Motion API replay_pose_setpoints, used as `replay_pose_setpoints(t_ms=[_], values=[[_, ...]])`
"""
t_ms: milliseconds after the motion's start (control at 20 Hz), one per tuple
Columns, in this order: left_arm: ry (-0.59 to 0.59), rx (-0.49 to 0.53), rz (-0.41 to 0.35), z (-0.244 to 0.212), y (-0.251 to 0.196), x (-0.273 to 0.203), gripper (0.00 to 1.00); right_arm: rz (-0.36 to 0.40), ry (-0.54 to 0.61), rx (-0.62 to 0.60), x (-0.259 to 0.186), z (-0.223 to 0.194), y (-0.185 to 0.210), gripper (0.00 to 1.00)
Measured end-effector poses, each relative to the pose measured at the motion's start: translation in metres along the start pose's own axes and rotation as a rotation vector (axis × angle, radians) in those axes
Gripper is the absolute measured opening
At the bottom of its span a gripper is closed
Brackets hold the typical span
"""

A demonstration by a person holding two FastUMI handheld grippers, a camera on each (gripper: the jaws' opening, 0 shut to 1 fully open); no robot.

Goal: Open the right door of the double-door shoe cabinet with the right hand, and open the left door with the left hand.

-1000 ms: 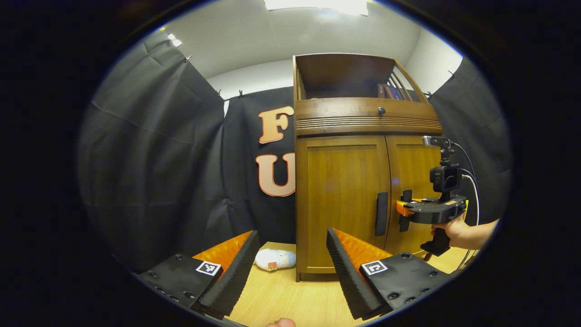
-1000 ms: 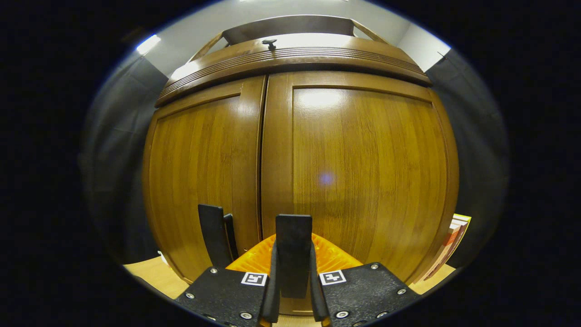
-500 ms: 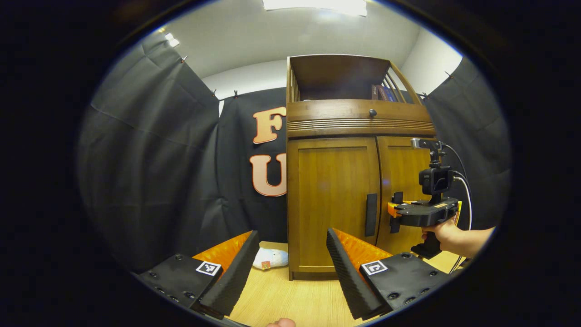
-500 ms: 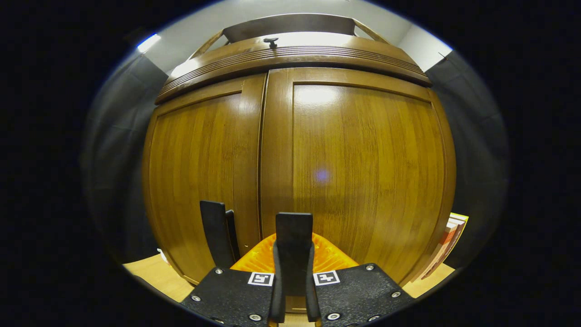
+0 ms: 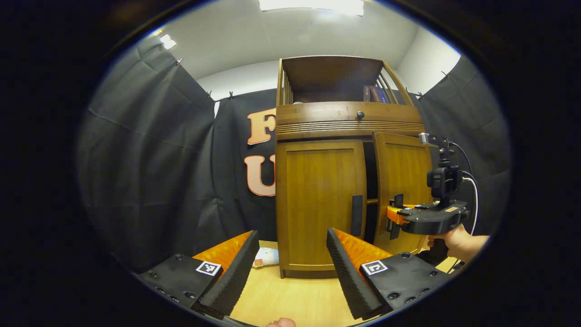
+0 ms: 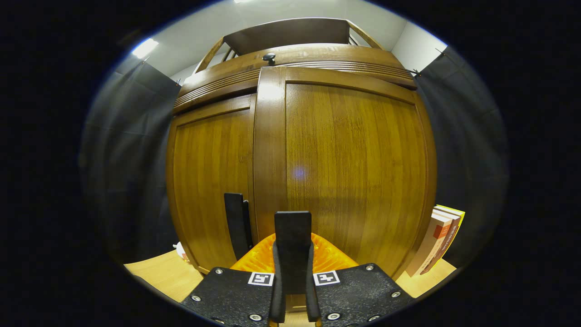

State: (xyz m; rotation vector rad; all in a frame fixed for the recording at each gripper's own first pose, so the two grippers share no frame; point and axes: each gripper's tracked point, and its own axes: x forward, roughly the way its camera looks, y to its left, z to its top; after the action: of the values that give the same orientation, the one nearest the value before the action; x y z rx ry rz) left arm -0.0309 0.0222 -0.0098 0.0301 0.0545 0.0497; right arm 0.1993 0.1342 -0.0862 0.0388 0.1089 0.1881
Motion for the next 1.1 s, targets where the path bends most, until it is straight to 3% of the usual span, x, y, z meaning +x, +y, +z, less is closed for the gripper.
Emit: replay_pose_setpoints(t_ms=[100, 150, 200, 550, 1100], values=[[0.007, -0.012, -0.016, -0.001, -0.014, -0.001, 0.96, 0.009, 0.001, 0.005, -0.015, -0.002, -0.004, 0.18], [0.004, -0.010, -0.021, 0.000, -0.019, -0.003, 0.96, 0.013, -0.001, 0.006, -0.025, 0.000, -0.007, 0.22], [0.001, -0.005, -0.024, 0.002, -0.024, -0.002, 0.97, 0.020, 0.002, 0.009, -0.035, 0.002, -0.010, 0.17], [-0.007, -0.017, -0.073, 0.007, -0.060, 0.008, 0.97, 0.021, 0.017, 0.003, -0.094, 0.006, -0.044, 0.17], [-0.017, -0.016, -0.120, -0.003, -0.095, 0.021, 0.97, -0.158, 0.005, -0.072, -0.177, 0.013, -0.147, 0.16]])
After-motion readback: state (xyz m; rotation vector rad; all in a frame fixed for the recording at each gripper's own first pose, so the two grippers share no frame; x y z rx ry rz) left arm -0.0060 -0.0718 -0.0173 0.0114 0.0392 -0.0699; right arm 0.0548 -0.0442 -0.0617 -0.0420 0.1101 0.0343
